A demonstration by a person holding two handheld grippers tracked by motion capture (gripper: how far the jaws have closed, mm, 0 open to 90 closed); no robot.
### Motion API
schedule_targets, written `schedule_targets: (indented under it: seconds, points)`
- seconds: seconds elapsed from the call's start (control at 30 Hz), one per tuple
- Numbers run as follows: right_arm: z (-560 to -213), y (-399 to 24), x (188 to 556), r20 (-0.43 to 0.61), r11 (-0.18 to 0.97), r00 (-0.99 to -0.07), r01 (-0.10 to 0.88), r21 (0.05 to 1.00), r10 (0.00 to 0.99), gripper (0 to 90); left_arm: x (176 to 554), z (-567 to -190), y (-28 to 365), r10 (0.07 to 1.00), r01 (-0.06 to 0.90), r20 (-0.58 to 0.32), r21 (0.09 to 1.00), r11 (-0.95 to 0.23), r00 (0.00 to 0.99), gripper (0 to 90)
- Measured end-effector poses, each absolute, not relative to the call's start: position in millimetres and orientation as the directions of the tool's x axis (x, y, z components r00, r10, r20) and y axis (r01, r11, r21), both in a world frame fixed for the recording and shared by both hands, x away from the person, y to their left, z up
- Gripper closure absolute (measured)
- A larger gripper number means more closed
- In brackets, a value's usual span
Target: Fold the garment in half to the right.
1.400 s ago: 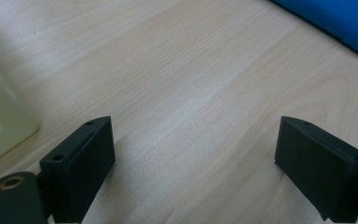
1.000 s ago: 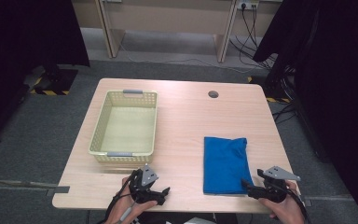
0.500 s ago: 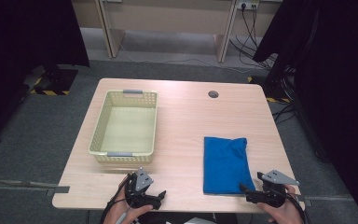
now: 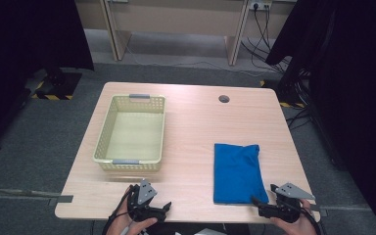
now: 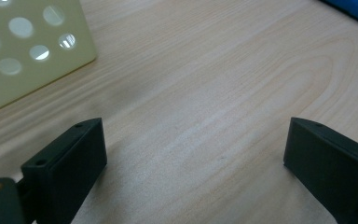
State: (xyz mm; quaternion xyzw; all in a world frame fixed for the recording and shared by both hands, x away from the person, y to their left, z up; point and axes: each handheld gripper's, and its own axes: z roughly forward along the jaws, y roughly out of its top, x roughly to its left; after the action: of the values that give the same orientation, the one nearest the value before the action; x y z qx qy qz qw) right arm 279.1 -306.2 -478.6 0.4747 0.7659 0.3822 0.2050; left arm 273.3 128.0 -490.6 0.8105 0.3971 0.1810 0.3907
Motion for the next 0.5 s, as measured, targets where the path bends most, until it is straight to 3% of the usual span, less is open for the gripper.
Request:
schedule_targets:
  seconds: [0.5]
  points:
    - [-482.1,-305.1,275.7,0.059,0.256,-0.475,0.571,0.78,0.878,11.2,272.4,-491.1,128.5,0.793,0.506,-0.017,0.778,-0.373,0.61,3.6]
